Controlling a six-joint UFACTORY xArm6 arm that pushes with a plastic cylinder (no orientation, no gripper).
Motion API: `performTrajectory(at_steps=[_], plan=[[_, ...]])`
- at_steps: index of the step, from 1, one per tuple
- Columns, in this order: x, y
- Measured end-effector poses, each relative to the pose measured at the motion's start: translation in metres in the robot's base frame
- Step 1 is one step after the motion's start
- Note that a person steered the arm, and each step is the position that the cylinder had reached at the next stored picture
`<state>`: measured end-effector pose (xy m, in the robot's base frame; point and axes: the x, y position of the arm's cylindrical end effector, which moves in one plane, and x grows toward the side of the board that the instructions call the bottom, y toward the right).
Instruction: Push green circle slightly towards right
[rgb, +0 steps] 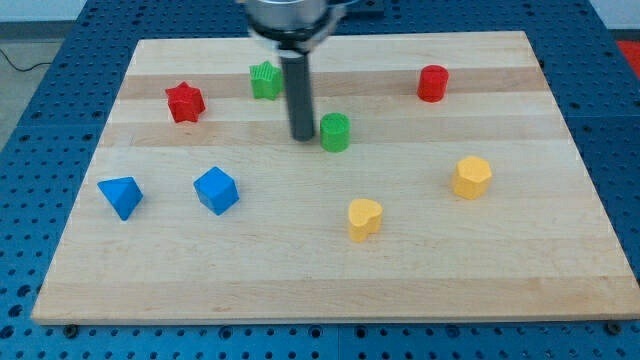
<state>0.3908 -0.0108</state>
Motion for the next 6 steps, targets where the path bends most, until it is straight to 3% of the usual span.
performTrajectory(at_steps=[2, 3, 4, 6], plan=[[0.011, 0.153], [0.011, 0.163], [0.011, 0.109], [0.033, 0.143]])
